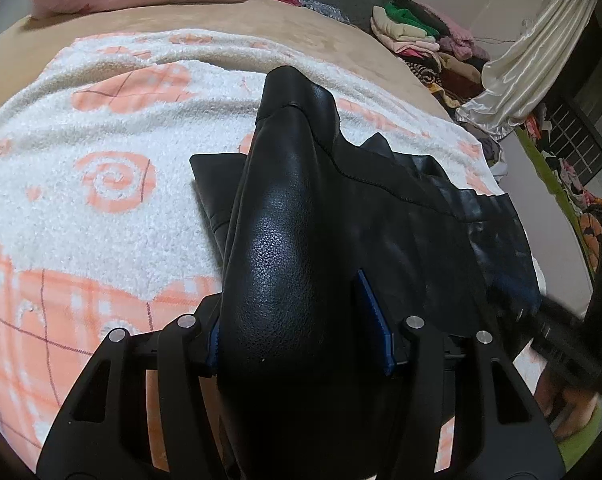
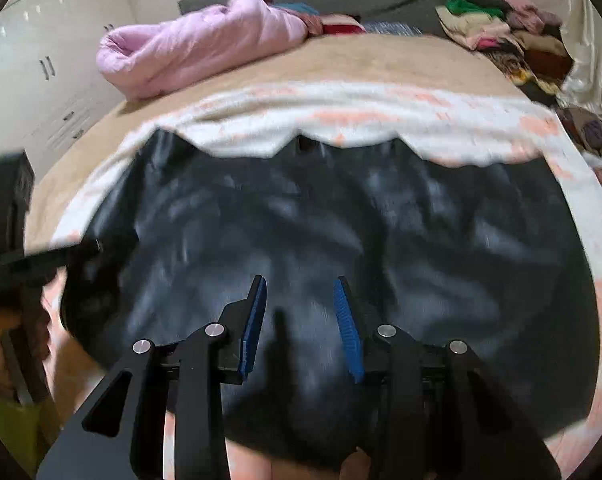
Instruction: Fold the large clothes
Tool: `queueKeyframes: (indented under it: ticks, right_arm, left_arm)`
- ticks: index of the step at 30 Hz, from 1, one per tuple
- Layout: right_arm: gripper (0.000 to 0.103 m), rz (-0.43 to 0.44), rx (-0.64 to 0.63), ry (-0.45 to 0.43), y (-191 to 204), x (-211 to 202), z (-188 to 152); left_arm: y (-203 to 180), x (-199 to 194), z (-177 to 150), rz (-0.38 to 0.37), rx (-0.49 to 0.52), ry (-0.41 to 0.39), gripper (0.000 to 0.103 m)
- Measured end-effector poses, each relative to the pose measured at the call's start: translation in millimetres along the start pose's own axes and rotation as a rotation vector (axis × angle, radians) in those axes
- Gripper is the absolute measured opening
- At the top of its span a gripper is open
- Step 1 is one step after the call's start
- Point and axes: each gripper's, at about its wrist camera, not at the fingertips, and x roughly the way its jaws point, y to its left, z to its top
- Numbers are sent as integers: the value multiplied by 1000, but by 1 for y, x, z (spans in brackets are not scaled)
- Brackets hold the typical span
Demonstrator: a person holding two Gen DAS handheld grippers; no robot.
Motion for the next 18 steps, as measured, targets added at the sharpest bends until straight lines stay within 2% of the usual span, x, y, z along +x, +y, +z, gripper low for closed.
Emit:
queueKeyframes:
  ticks: [4,6,7,8,9,11,13,18]
  right_arm:
    - [34,-8,32,33,-7,21,-22]
    - [36,-21,3,8,-1,14,-21]
    - [46,-8,-9,-8,3,7,-20]
    - [51,10,-19,-26,8,2,-20]
    - [59,34,-46,-60,18,-8,-21]
    - [66,57,-150,-115,46,-24,-25]
    - [83,69,-233,-141,70,-31,-29]
    - [89,101,-417,-157,122,-32,-41]
  left_arm:
    - [0,0,0,0,2,1,46]
    - [2,0,2,-6,0,3,54]
    - [3,0,2,-18,-10,8,58]
    - [5,0,3,-25,-21,9,59]
    - [6,-1,5,-29,-28,10,61]
    - [8,-2,7,-29,-36,7,65]
    - [10,-7,10,-29,-41,-5,75]
    - [10,-23,18,-17,-24,-53,91]
